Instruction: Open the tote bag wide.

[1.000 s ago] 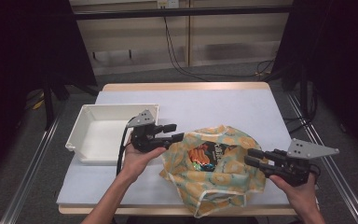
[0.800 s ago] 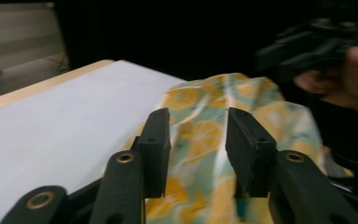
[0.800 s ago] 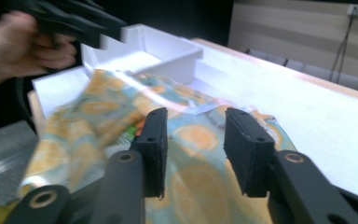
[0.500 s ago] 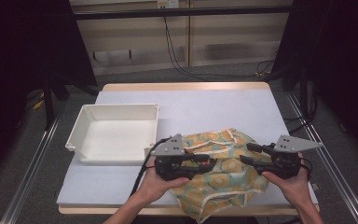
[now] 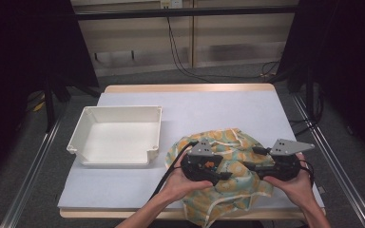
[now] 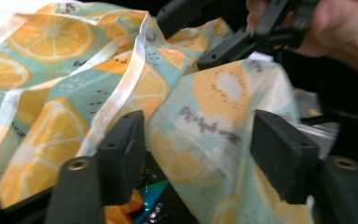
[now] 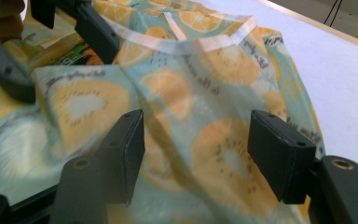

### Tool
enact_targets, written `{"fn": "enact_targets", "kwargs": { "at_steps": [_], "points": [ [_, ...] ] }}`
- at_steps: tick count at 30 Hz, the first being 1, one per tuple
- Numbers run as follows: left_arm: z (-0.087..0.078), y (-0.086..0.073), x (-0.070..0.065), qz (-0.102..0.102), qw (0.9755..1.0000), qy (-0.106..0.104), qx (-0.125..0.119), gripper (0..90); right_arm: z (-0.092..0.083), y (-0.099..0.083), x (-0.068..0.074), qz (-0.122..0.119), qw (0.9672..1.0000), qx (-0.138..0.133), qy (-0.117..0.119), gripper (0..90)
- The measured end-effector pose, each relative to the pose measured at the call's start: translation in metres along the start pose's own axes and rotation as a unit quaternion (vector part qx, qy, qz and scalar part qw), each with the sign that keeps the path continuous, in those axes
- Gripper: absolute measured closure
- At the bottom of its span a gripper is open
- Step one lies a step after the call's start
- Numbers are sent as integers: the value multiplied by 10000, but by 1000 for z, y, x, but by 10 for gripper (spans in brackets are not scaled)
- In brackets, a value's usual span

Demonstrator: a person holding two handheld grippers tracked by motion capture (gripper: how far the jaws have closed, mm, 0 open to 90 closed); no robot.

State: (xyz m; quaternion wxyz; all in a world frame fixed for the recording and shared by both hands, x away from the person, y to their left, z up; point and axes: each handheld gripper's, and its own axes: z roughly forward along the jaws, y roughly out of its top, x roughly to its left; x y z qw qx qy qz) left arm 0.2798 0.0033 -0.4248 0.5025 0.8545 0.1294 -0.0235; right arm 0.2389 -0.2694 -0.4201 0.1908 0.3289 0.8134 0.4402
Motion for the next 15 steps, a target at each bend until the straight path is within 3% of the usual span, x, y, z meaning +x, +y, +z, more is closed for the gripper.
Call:
{"fn": "enact_targets", "kwargs": {
  "at_steps": [3,7,9,11,12,13,15],
  "points": [
    [7,-3,0,0,10000,53,49,335,8,6,-4,20,10000,-40,53,452],
    [11,-5,-1,95,9996,200,189,432,21,10,-9,59,9999,-2,108,442],
    [11,-6,0,123,9993,290,183,517,24,9,-8,94,9996,-5,252,404],
    [11,-6,2,85,9995,252,168,602,24,8,-7,107,9994,-4,316,389],
    [10,-6,3,76,9996,252,122,602,22,7,-6,103,9993,17,347,392],
    [8,-7,5,32,9998,204,38,745,17,6,-3,69,9990,7,431,404],
    [6,-6,6,-18,9999,77,-71,846,15,4,2,-79,9990,105,428,400]
  ]
}}
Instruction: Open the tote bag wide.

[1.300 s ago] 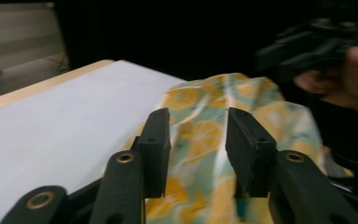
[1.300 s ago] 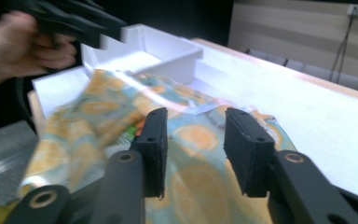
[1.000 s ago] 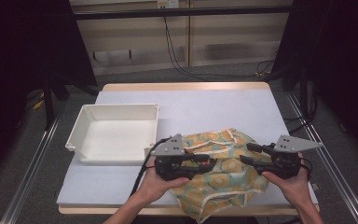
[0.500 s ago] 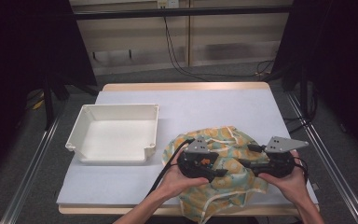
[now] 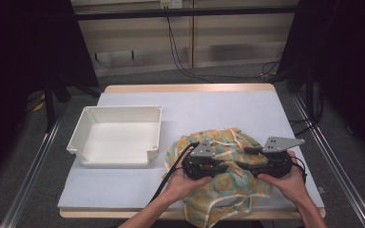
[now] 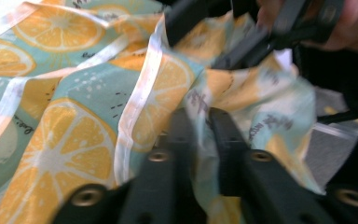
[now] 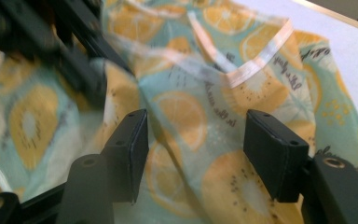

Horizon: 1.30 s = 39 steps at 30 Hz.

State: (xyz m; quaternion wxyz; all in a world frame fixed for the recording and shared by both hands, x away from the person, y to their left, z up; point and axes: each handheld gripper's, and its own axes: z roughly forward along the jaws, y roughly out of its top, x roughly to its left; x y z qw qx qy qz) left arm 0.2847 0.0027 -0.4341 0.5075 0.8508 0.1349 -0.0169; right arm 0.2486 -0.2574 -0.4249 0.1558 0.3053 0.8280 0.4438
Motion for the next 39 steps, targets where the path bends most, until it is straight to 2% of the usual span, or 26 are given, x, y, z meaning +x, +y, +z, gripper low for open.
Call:
{"fn": "enact_targets", "kwargs": {
  "at_steps": [1,2,3,5,7,9,10,12,13,14,17,18,19,20,22,23,24,25,28,29,30,32,34,37,38,39],
  "points": [
    [0,0,0,0,10000,0,0,881,0,0,0,0,10000,0,0,400],
    [-2,1,0,-74,9997,-198,-138,892,4,-2,2,-74,9999,120,-98,396],
    [-2,1,0,-74,9997,-198,-138,896,4,-2,2,-74,9999,120,-98,396],
    [-4,2,-3,46,9994,-289,-182,899,9,-3,1,-48,9998,151,-145,447],
    [-6,3,-10,186,9990,-330,-228,900,12,0,-2,16,9999,130,-105,663],
    [-6,3,-12,281,9987,-356,-247,900,9,4,-7,175,9998,-41,-78,827],
    [-7,5,-18,436,9981,-367,-250,900,7,7,-10,243,9996,-143,-52,884],
    [-8,5,-21,513,9976,-398,-228,900,5,10,-15,310,9992,-235,-47,895],
    [-8,5,-25,600,9973,-365,-213,900,3,16,-24,496,9980,-381,0,900],
    [-8,4,-32,734,9961,-444,-187,900,3,20,-29,585,9974,-428,-1,900],
    [-7,3,-39,893,9948,-455,-179,900,5,26,-39,712,9963,-470,-36,900],
    [-7,3,-42,949,9942,-490,-154,900,9,31,-50,885,9946,-542,-30,900],
    [-6,2,-45,1020,9935,-499,-119,900,9,31,-50,885,9946,-542,-30,900],
    [-5,1,-53,1328,9901,-453,-3,900,16,34,-61,1074,9923,-605,-79,900],
    [-3,1,-59,1477,9875,-545,42,900,22,35,-73,1291,9890,-722,-73,900],
    [-3,1,-59,1477,9875,-545,42,900,22,35,-73,1291,9890,-722,-73,900],
    [0,-2,-64,1604,9856,-536,84,900,31,36,-85,1485,9860,-760,-71,900],
    [0,-2,-64,1604,9856,-536,84,900,31,36,-85,1485,9860,-760,-71,900],
    [3,-7,-74,1919,9792,-608,241,900,45,38,-104,1704,9830,-616,-282,900],
    [5,-9,-78,1965,9781,-636,251,900,48,38,-110,1774,9818,-638,-250,900],
    [9,-13,-83,2133,9739,-676,393,900,50,37,-115,1830,9806,-640,-272,900],
    [12,-18,-86,2160,9729,-673,472,900,55,34,-123,1972,9779,-593,-349,900],
    [14,-23,-84,2112,9738,-706,470,900,61,29,-128,2052,9764,-496,-461,900],
    [16,-27,-82,2110,9737,-686,518,900,67,23,-131,2062,9760,-365,-605,900],
    [16,-29,-77,1895,9778,-765,460,900,73,18,-131,2085,9757,-222,-640,900],
    [16,-29,-74,1818,9795,-768,399,885,77,16,-130,2048,9770,-175,-572,887]
  ]
}}
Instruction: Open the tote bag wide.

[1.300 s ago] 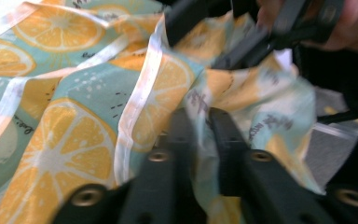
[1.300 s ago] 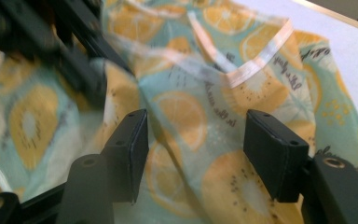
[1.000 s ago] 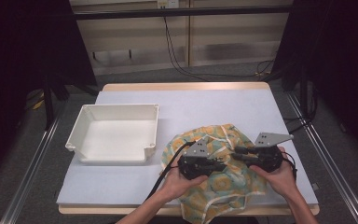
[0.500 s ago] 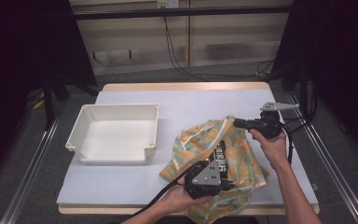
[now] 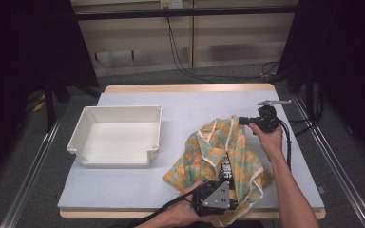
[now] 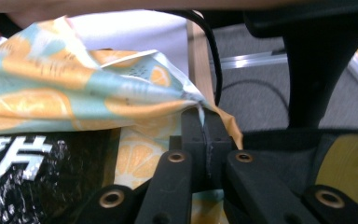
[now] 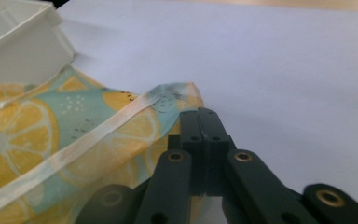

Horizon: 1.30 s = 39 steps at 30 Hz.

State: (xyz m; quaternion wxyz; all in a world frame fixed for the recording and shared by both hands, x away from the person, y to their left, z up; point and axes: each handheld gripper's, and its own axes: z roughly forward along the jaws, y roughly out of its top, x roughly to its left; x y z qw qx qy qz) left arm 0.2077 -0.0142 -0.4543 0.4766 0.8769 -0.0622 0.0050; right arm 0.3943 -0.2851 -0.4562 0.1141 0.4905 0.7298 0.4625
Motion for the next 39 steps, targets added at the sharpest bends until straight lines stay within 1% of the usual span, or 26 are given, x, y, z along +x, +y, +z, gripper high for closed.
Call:
{"fn": "enact_targets", "kwargs": {
  "at_steps": [1,2,3,4,5,7,11,12,13,15,17,18,19,20,22,24,26,28,29,31,32,34,36,37,38,39],
  "points": [
    [0,0,0,0,10000,0,0,858,0,0,0,0,10000,0,0,887],
    [-1,-1,2,-91,9999,63,-56,858,3,-3,1,-19,9999,29,102,823],
    [-7,-1,8,-320,9994,63,-151,773,4,-6,6,-106,9998,156,41,714],
    [-7,-1,8,-320,9994,63,-151,768,4,-6,6,-106,9998,156,41,714],
    [-13,-1,10,-435,9986,92,-300,767,-2,-8,12,-188,9997,136,96,673],
    [-17,-1,12,-517,9978,96,-400,700,-7,-7,16,-238,9996,109,78,628],
    [-31,0,17,-685,9958,215,-564,639,-41,-2,32,-429,9990,-97,110,517],
    [-38,0,19,-757,9946,227,-669,630,-48,-2,35,-479,9988,-125,41,482],
    [-38,0,19,-757,9946,227,-669,612,-48,-2,35,-479,9988,-125,41,482],
    [-46,2,21,-746,9940,326,-728,585,-62,-2,38,-482,9986,-217,35,460],
    [-57,4,23,-836,9916,360,-917,561,-76,-3,42,-518,9981,-339,7,454],
    [-57,4,23,-836,9916,360,-917,553,-76,-3,42,-518,9981,-339,7,454],
    [-63,5,24,-791,9919,435,-898,553,-88,-4,48,-538,9977,-412,92,493],
    [-66,5,26,-810,9910,370,-997,569,-94,-5,54,-590,9970,-449,214,542],
    [-72,7,31,-779,9907,546,-970,640,-99,-8,69,-728,9960,-373,353,615],
    [-73,6,38,-842,9890,708,-991,685,-100,-12,86,-839,9947,-270,539,659],
    [-71,1,49,-942,9869,1036,-804,682,-96,-18,101,-920,9934,-160,669,670],
    [-70,-7,63,-1138,9830,1252,-706,668,-90,-24,113,-966,9932,-9,645,634],
    [-69,-13,69,-1307,9796,1375,-668,656,-86,-28,118,-982,9925,97,716,591],
    [-68,-20,75,-1409,9784,1396,-586,634,-78,-36,128,-1055,9917,265,678,528],
    [-68,-24,77,-1419,9772,1499,-487,627,-73,-40,131,-1057,9914,323,700,512],
    [-66,-31,79,-1547,9754,1504,-447,611,-65,-45,132,-1041,9915,410,670,397],
    [-64,-35,78,-1548,9750,1563,-326,610,-57,-51,134,-1110,9909,534,534,321],
    [-65,-37,78,-1554,9751,1551,-322,605,-54,-54,135,-1134,9905,580,523,306],
    [-65,-38,79,-1587,9741,1570,-359,594,-52,-57,136,-1204,9902,580,415,271],
    [-66,-39,79,-1623,9731,1596,-356,581,-51,-59,137,-1230,9898,570,438,243]
  ]
}}
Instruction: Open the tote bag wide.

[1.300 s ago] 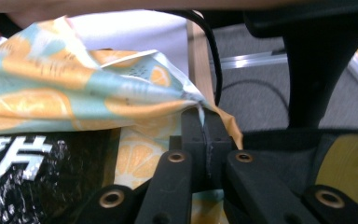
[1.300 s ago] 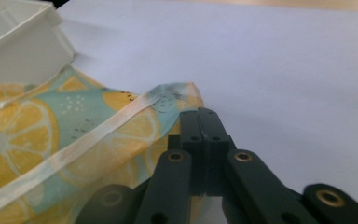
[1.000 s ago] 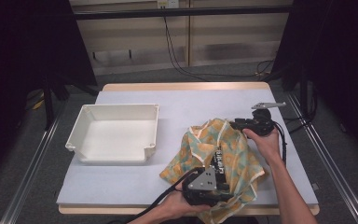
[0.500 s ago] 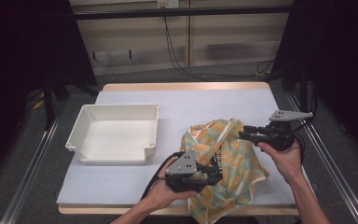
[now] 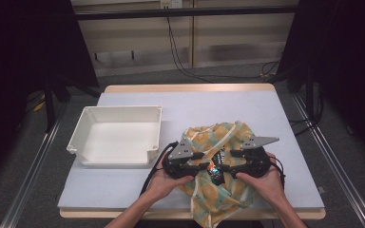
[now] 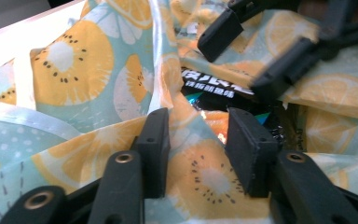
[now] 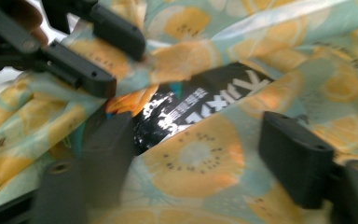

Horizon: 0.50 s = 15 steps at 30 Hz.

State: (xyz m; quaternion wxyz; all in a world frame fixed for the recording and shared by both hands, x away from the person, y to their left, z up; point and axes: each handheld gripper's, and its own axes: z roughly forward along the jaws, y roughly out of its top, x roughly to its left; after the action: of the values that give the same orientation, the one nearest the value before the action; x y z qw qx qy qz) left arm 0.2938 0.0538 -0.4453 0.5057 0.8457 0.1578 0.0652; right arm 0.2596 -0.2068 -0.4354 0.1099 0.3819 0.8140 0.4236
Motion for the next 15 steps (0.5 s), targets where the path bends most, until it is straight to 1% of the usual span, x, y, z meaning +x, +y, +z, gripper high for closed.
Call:
{"fn": "enact_targets", "kwargs": {
  "at_steps": [1,2,3,4,5,6,7,8,9,10,11,13,14,15],
  "points": [
    [0,-1,1,-24,10000,-26,-6,563,1,-2,1,-21,10000,-14,6,235],
    [0,-1,2,-4,10000,-34,-11,563,1,-2,1,-21,10000,-14,6,235],
    [-1,-2,2,-64,10000,-22,-10,557,2,-2,2,-48,10000,-7,-34,238],
    [-1,-2,3,-55,10000,-27,-10,548,1,-2,3,-66,10000,8,-62,264],
    [-1,-3,3,-52,10000,-32,-30,539,1,-2,3,-111,9998,-4,-147,307],
    [-1,-3,3,-82,9999,-24,-55,534,1,-3,3,-156,9997,-3,-203,341],
    [-2,-3,4,-72,9999,-46,-56,529,1,-4,3,-148,9997,-16,-216,384],
    [-2,-3,4,-93,9999,-49,-70,522,0,-5,2,-139,9996,-50,-238,442],
    [-2,-3,4,-84,10000,-31,-31,517,-2,-6,1,-150,9996,-50,-252,519],
    [-2,-4,4,-95,9999,-48,-46,510,-4,-7,0,-150,9995,-48,-268,610],
    [-3,-4,3,-119,9999,-18,-23,503,-6,-8,-1,-124,9996,-29,-257,668],
    [-2,-6,3,-121,9999,-52,-57,491,-11,-10,-3,-119,9997,-49,-192,837],
    [-2,-6,3,-104,9999,-52,-24,485,-14,-12,-4,-106,9997,-103,-198,878],
    [-2,-7,3,-88,9999,-53,-25,478,-17,-13,-4,-89,9996,-125,-222,894]
  ]
}}
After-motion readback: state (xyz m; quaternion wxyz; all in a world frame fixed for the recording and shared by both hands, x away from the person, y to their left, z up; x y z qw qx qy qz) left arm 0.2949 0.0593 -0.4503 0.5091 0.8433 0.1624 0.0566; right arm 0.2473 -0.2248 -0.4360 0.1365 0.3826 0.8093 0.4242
